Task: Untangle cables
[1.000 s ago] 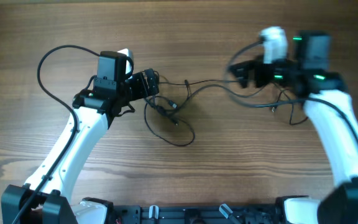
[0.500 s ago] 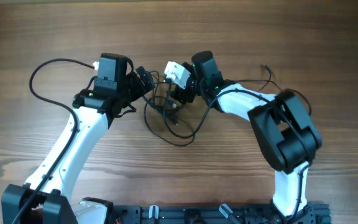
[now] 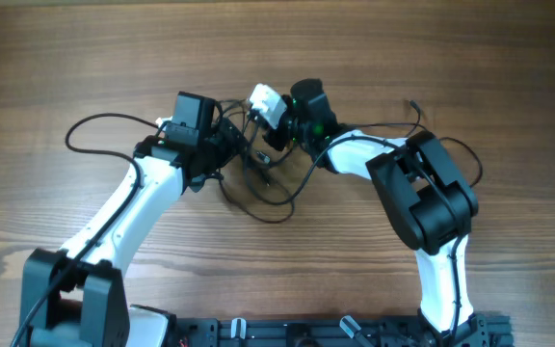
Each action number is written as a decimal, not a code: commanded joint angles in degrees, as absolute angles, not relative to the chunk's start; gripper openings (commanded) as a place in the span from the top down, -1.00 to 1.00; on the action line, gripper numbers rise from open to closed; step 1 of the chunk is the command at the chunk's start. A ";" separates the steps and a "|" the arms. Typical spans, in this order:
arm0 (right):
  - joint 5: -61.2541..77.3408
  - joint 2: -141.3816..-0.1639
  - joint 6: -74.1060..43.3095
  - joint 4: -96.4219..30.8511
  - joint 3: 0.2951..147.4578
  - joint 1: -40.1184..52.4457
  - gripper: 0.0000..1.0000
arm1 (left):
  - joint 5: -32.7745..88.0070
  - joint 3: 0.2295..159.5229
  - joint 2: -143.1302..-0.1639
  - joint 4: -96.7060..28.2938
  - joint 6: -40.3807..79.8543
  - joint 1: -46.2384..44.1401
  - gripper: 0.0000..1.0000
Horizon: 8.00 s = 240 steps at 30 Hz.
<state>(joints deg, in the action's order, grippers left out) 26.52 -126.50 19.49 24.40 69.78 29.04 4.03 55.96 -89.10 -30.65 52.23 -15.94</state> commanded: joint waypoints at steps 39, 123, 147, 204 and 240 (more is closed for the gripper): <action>-5.98 -92.90 -18.22 -35.62 60.38 -14.33 -1.00 | 9.17 55.48 -109.40 -19.38 49.71 -6.63 0.92; 28.69 -119.81 -57.93 14.33 71.66 36.05 -0.40 | -8.43 55.48 -78.13 -31.22 54.24 -4.60 -1.00; 37.41 -87.09 3.60 -31.57 71.68 25.15 0.91 | 25.39 55.48 -85.10 -25.58 27.97 -4.67 -1.00; 26.22 -108.66 1.41 -65.71 82.02 -6.98 0.68 | 20.88 55.44 -108.03 -20.21 39.20 4.34 0.92; -1.76 -131.83 2.94 2.63 97.60 -26.13 0.91 | 16.67 55.44 -108.03 -20.64 39.44 4.32 0.92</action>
